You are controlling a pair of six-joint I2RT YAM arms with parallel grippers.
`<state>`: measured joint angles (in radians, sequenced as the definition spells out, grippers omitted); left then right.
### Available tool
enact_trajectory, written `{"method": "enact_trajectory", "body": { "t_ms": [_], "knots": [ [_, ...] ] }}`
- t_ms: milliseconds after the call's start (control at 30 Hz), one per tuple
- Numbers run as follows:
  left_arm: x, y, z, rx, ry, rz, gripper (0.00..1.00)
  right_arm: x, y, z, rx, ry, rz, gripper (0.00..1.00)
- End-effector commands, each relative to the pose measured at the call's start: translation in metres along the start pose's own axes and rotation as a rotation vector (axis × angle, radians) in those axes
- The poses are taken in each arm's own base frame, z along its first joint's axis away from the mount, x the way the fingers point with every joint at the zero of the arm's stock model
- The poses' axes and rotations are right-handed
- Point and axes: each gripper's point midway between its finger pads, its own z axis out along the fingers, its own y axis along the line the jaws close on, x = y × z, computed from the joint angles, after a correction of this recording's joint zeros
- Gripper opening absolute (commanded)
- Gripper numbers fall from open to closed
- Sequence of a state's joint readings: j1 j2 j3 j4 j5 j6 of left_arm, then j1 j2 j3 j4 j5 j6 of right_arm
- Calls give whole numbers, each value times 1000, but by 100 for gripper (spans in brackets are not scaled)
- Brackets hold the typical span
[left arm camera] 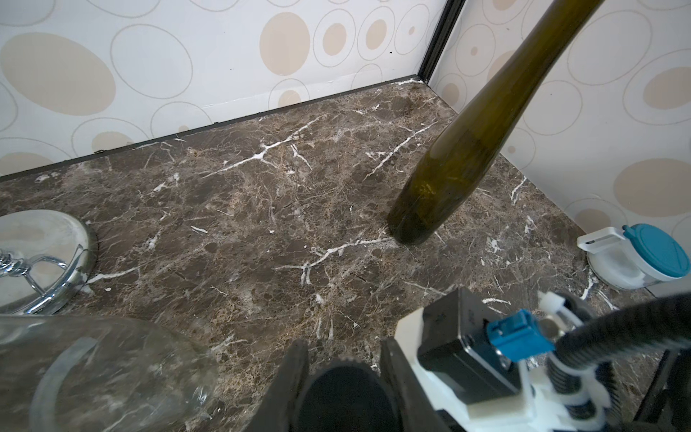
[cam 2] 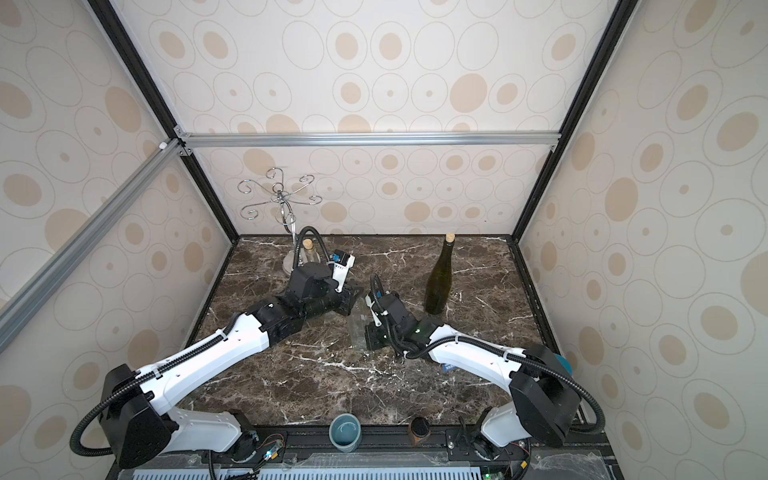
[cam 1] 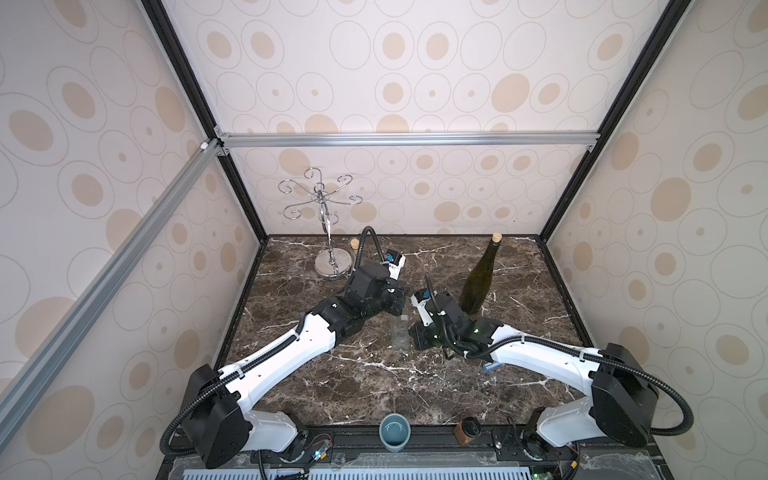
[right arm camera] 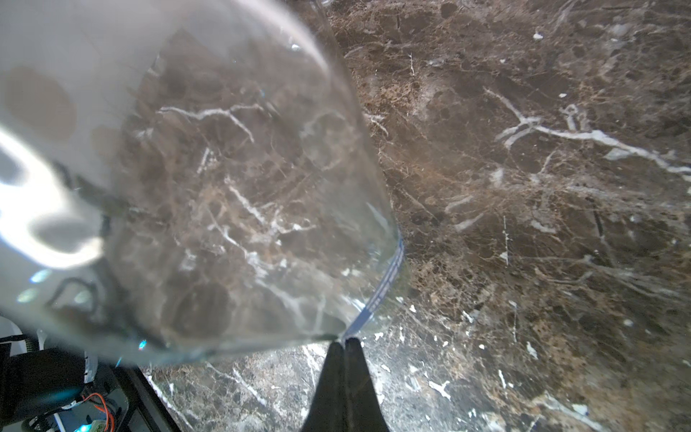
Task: Remove the label from the bottle
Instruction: Tear open the label from the bottle.
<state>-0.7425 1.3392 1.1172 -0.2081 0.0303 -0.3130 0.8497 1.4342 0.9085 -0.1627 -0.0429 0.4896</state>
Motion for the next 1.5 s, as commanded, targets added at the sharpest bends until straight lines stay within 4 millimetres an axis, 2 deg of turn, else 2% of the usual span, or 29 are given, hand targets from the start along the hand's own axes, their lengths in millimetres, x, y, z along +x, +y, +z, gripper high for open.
{"method": "enact_trajectory", "body": {
  "t_ms": [0,533,1467],
  "knots": [
    [-9,-13,-4,48,-9,21,11,-1,-6,-4,26,-24,1,0],
    [-4,-17,-1,70,17,54,11,2,-11,-7,32,-17,1,0],
    [5,-40,8,180,43,109,11,9,-28,-13,57,-6,13,0]
  ]
}}
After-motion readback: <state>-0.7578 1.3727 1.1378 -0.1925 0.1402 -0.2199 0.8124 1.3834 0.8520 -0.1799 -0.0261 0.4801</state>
